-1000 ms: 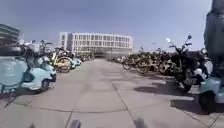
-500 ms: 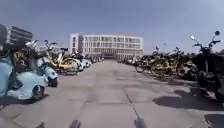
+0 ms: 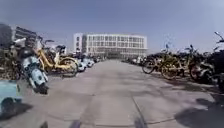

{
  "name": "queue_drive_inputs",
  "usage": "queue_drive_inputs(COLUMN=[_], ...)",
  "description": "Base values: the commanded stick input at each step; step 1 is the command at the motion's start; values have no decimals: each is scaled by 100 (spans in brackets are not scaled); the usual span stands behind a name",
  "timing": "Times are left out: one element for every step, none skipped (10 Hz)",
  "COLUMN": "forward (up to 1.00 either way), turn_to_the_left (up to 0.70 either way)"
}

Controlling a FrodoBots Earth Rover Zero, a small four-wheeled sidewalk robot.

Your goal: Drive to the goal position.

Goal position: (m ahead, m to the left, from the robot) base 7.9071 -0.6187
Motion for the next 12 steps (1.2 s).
queue_drive_inputs(forward=[100, 100, 100, 100, 100, 100, 100, 100, 100, 100, 100, 100], turn_to_the_left=[0, 0, 0, 0, 0, 0, 0, 0, 0, 0, 0, 0])
